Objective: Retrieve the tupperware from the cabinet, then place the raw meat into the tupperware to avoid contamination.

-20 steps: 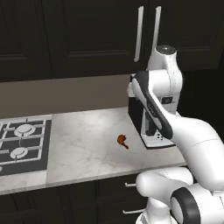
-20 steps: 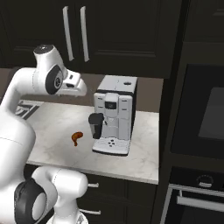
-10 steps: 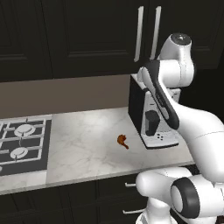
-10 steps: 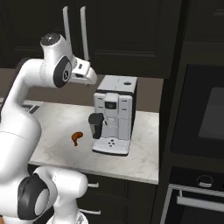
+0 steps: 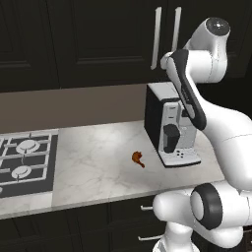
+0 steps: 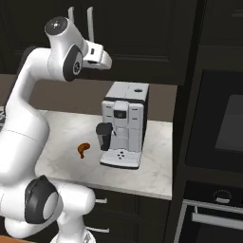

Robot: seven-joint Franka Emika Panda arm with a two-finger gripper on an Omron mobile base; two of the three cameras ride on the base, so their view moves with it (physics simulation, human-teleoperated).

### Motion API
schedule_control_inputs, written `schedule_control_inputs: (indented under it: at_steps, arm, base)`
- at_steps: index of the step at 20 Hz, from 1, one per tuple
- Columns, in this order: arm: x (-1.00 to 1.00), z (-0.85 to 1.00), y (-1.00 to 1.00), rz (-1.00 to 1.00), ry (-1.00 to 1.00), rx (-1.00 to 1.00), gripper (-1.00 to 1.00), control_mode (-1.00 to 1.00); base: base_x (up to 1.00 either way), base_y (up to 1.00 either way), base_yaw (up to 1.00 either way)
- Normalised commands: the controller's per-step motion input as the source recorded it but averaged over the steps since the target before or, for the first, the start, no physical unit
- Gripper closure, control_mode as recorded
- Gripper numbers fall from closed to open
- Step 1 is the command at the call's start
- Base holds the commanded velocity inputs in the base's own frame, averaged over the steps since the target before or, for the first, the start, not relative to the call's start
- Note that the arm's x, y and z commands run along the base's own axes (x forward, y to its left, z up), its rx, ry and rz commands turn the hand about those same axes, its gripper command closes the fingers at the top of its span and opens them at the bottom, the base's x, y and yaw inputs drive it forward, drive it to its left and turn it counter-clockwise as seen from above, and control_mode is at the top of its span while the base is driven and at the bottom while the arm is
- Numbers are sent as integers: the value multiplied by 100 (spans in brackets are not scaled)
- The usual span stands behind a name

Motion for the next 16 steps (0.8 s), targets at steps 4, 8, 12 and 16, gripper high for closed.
schedule_control_inputs:
  at_steps: [4,8,12,16]
  arm:
    - [23,48,0,-8,-24,-2,-100,-100]
    - [21,27,0,-3,-19,1,-100,-100]
    - [27,2,10,0,-8,1,-100,-100]
    - [31,0,21,2,-1,0,-100,-100]
  base:
    - [0,0,0]
    - [0,0,0]
    - [0,0,0]
    - [0,0,0]
